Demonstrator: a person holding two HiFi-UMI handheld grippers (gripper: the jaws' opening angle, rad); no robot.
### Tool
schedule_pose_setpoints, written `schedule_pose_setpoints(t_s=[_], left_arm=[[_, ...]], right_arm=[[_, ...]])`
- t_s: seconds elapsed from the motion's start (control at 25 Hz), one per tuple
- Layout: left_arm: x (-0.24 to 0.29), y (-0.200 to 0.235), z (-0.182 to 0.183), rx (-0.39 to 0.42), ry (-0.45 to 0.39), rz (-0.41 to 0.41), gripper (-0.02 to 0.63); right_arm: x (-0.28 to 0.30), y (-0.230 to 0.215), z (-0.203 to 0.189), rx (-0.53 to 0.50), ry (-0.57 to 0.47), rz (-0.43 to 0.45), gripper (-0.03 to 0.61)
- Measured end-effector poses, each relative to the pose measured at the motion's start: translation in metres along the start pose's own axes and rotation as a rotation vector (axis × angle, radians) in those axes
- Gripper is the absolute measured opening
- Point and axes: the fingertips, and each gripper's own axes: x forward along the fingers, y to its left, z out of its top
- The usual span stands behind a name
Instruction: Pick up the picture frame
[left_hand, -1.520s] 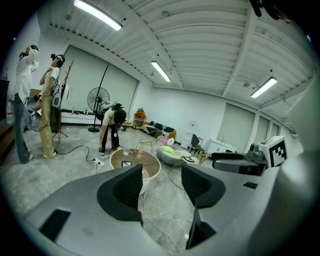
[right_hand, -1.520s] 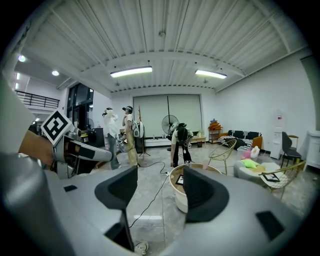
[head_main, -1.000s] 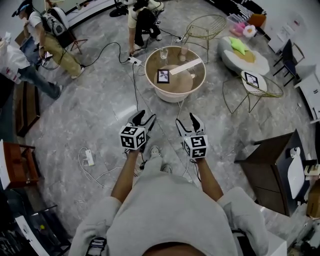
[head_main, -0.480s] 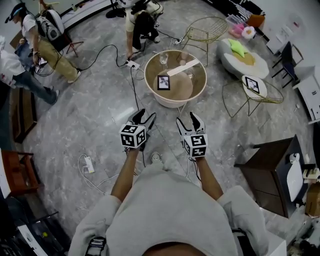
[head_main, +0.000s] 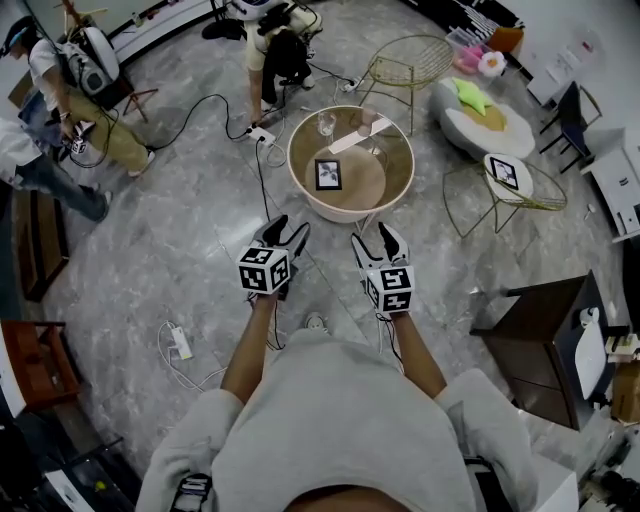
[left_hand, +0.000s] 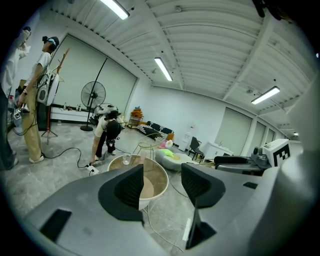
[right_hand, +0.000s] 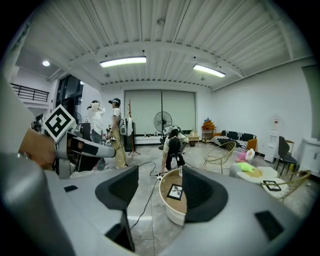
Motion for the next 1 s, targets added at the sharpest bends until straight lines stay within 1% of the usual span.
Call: schedule_pose_setpoints(t_s=[0.16, 0.64, 0.84, 1.0], left_arm=[[0.008, 0.01, 0.004, 0.006, 0.009, -0.013, 0.23], [0.024, 0.018, 0.008, 0.015, 0.035, -0.045, 0.23], [0.034, 0.016, 0.01, 0.024, 0.04, -0.052, 0.23], [0.039, 0.018, 0.009, 0.025, 0.045, -0.04, 0.23]], right_arm=[[0.008, 0.0, 0.002, 0.0, 0.004, -0.016, 0.258], [0.019, -0.008, -0.001, 0.013, 0.019, -0.054, 0.256], [0.024, -0.014, -0.001, 0.021, 0.018, -0.056, 0.256], [0.031, -0.018, -0.004, 0.028, 0.016, -0.046, 0.256]])
